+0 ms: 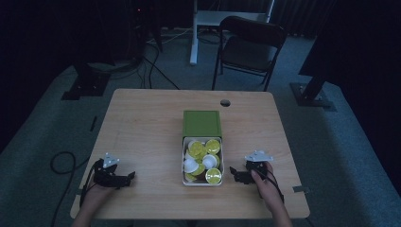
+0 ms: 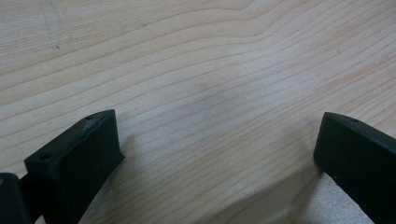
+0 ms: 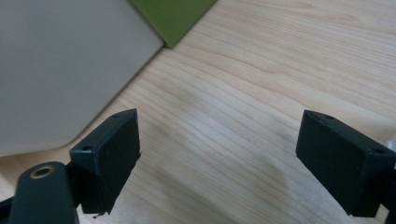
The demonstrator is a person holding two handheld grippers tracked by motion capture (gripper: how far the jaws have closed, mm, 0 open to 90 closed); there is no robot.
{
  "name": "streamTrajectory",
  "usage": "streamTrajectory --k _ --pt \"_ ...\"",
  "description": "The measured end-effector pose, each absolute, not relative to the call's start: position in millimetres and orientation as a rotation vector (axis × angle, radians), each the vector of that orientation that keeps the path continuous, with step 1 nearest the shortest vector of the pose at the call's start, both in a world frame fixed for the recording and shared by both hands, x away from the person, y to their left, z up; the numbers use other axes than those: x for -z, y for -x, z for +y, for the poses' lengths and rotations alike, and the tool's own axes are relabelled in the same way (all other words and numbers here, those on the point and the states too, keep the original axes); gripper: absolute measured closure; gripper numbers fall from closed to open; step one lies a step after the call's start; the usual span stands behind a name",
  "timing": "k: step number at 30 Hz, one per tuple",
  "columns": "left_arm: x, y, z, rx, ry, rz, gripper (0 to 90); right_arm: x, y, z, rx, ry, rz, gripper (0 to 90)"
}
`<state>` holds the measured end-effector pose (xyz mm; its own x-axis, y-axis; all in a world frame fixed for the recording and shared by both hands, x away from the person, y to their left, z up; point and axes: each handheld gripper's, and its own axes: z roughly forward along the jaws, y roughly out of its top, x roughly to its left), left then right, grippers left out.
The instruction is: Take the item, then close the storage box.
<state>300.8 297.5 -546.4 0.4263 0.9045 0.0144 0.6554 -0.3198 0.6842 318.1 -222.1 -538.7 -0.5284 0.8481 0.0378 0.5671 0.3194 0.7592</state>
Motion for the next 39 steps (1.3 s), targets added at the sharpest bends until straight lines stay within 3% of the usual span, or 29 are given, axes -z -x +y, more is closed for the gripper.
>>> streamTrajectory --k 17,26,39 --pt "546.3 -300.0 297.1 -0.531 -2.086 1.300 0.5 549.7 -317.3 -222.2 -0.989 -1.218 2.291 13.2" --pt "541.2 -295.0 283.7 -0.493 -2.153 1.170 0.5 549.6 -317.4 -221.8 -0.988 -1.205 2.300 12.9" --pt "509.7 -280.0 227.7 -0.380 -2.195 0.883 0.5 531.8 -314.3 -226.1 -1.045 -1.204 2.241 13.1"
